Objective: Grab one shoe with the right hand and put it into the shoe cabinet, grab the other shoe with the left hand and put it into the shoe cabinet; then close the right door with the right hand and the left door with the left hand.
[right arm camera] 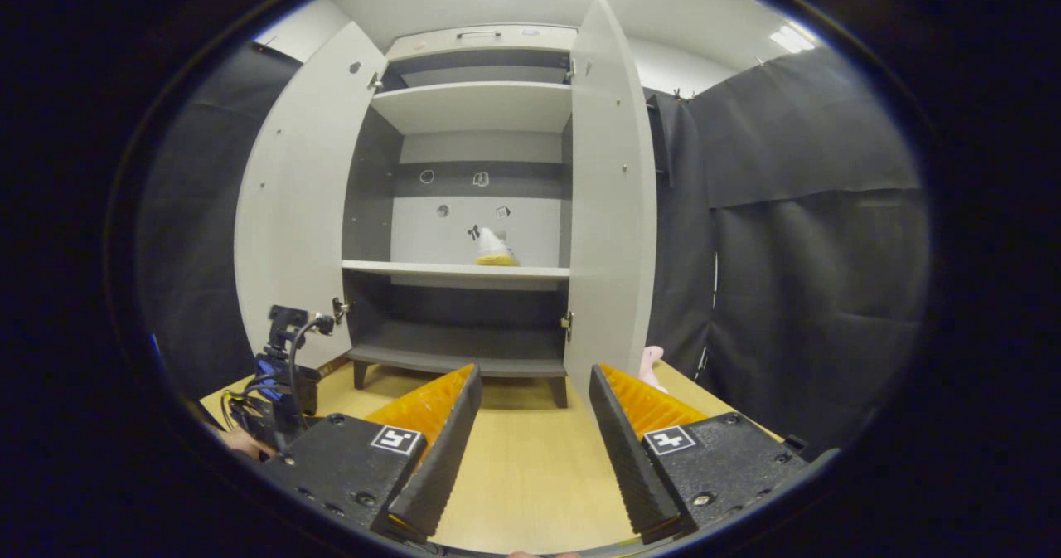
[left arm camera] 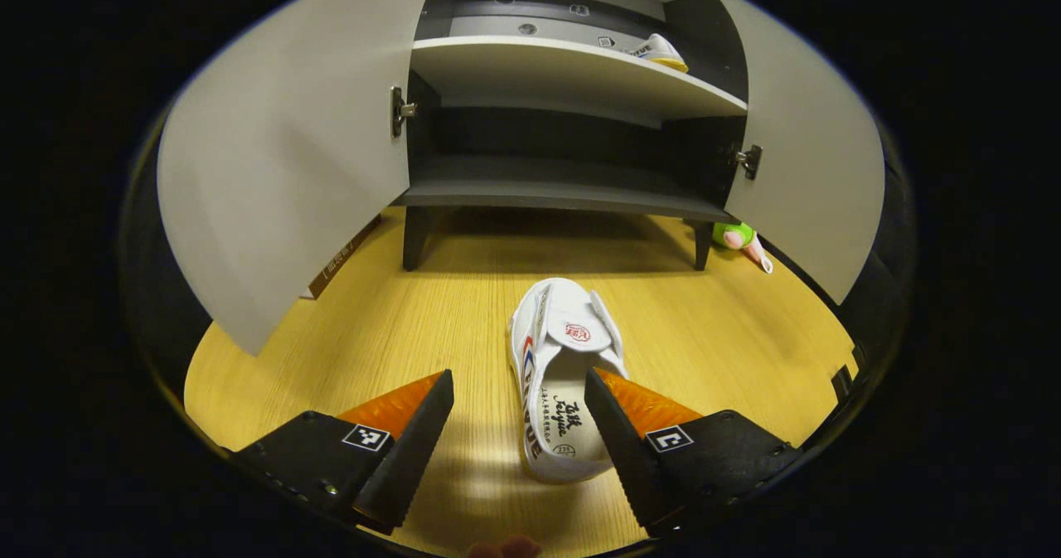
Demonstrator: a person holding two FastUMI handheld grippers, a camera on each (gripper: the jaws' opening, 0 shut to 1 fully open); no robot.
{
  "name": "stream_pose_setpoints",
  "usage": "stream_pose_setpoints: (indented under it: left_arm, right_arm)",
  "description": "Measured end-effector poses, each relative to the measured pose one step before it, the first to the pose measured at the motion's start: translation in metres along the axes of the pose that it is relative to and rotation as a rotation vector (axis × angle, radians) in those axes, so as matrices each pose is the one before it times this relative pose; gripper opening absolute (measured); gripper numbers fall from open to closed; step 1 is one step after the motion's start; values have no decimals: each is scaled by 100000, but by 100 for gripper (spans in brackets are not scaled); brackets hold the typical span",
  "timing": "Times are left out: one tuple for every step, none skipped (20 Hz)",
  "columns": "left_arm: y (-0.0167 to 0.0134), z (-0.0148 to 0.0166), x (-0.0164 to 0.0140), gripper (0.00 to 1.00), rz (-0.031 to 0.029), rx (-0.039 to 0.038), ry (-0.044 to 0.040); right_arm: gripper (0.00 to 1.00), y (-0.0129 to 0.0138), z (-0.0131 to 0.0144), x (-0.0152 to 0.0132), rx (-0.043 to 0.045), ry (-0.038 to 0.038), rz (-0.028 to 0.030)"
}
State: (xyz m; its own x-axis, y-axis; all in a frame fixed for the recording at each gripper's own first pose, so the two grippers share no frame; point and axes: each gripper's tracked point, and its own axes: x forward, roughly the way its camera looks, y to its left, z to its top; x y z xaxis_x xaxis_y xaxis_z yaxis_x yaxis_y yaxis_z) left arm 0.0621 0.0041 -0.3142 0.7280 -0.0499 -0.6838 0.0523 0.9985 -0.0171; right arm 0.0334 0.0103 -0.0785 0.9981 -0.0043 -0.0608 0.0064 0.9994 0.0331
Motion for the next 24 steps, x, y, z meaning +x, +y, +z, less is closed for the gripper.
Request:
stream_pose_setpoints:
  left_arm:
    - [170, -145, 917, 96, 434, -190, 1107]
    - [284, -170, 854, 96, 840, 6, 1147]
    - [135, -14, 696, 96, 308, -289, 864]
    - [108, 57, 732, 96, 356, -29, 337]
    - [132, 43, 689, 96, 154, 12, 130]
    - [-31, -95, 529, 96, -163, -319, 284]
    - [-15, -17, 499, 96, -164, -521, 510]
    - [-12, 0, 548, 96, -612, -672, 309]
    - [-7, -63, 281, 96, -196, -671, 495]
    - [23, 54, 261, 96, -217, -384, -47]
    - [-134, 257, 284, 95, -971, -488, -762]
    - [34, 253, 78, 95, -108, -410, -1158]
    - [-28, 199, 261, 92, -204, -678, -1110]
    - [152, 159, 17, 89, 1062, -958, -1239]
    - [-182, 130, 66, 86, -169, -1322, -1188]
    - [-148, 12, 265, 86, -412, -1101, -571]
    - [-221, -114, 211, 82, -956, -996, 130]
    - [-342, -76, 237, 67, -1100, -1113, 262]
    - [-309, 63, -188, 68, -609, -1179, -505]
    - [-220, 138, 173, 59, 194, -688, -1537]
    - [-129, 206, 86, 45, 608, -204, -1489]
    - [-9, 70, -5, 40, 403, 145, -838]
    - [595, 80, -117, 37, 2700, 1003, -1127]
    - [709, -44, -92, 37, 3587, -300, 30]
  right_arm:
    - [83, -133, -137, 242, -363, 490, -176]
    - [83, -76, -128, 319, -430, 501, -31]
    - [83, -75, -90, 351, -602, 482, -243]
    - [83, -128, -56, 327, -714, 290, -238]
    - [83, -36, -61, 361, -460, 458, -166]
    - [83, -14, -155, 402, -82, 499, 64]
    - [83, -41, -112, 395, 98, 574, -89]
    - [83, -22, -131, 359, 164, 718, 12]
    - [82, 35, -128, 374, 222, 566, -26]
    - [83, 21, -97, 378, 170, 532, 154]
    - [83, 25, -69, 313, -31, 540, 145]
    - [83, 105, -139, 284, -218, 401, 165]
    - [83, 67, -120, 235, -329, 702, 182]
    - [83, 160, -99, 233, -178, 428, 417]
    - [83, 97, -21, 117, -189, 252, 243]
    - [83, -32, -130, 76, -340, 150, 129]
    - [83, 29, -29, 93, -334, 291, 122]
    - [83, 127, -97, 6, -304, 386, 111]
    - [83, -7, 5, 43, -153, 214, 81]
    - [83, -11, -80, -56, -78, 154, 3]
    - [83, -95, 0, -42, -40, 114, -281]
    - [83, -82, -145, -68, -39, 410, -93]
    - [83, 20, -15, -57, 140, 184, 125]
    - [83, -93, -28, -114, 112, 61, 24]
